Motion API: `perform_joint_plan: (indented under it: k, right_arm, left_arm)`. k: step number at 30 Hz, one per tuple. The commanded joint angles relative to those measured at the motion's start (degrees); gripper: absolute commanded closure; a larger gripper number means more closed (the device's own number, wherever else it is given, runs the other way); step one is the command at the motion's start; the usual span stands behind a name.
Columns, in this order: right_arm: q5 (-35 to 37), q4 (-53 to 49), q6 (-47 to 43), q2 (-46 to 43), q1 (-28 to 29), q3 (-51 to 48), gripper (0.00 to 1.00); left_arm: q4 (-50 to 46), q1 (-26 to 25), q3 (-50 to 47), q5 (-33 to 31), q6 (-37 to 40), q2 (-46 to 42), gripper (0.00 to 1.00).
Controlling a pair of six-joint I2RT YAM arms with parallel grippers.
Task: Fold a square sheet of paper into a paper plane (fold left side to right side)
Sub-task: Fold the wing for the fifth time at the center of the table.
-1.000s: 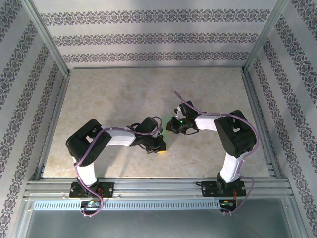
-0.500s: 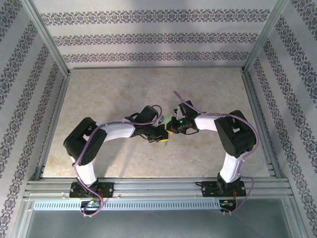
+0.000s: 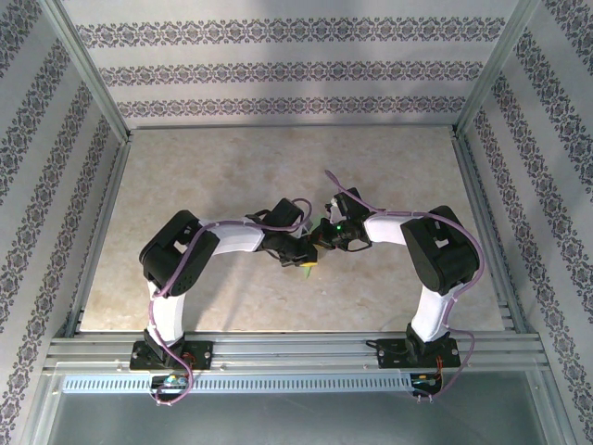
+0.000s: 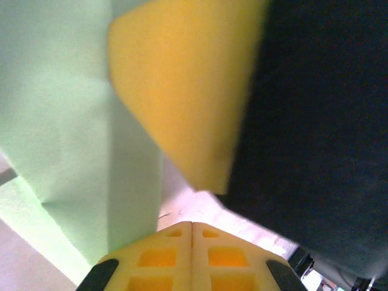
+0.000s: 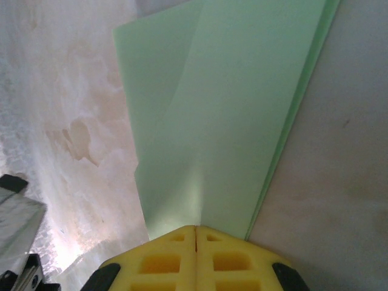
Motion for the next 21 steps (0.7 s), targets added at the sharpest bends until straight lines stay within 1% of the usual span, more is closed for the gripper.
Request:
perform_joint_plan:
  k: [1,4,13,21]
  right_arm:
    - [7.6,-8.1,-0.9,4.6,1.4,-2.0,1.00]
    - [7.9,-8.3,-1.1,4.6,1.4,-1.9,1.00]
    - [8.1,-8.7,-1.2,4.6,1.4,-1.8,1.00]
    - [8.1,-8.8,-1.2,4.6,1.4,-1.9,1.00]
  left_arm:
    - [0.0,0.4,-2.4,-0.2,0.7,0.7,1.00]
    - [2.1,0.1,-4.1,0.3,-0.4,0.7,1.00]
    - [4.0,-1.4,-9.4,0.4,-1.9,-1.1,1.00]
    - [2.3,-1.4,-10.6,-0.1,-0.5,-4.5,1.00]
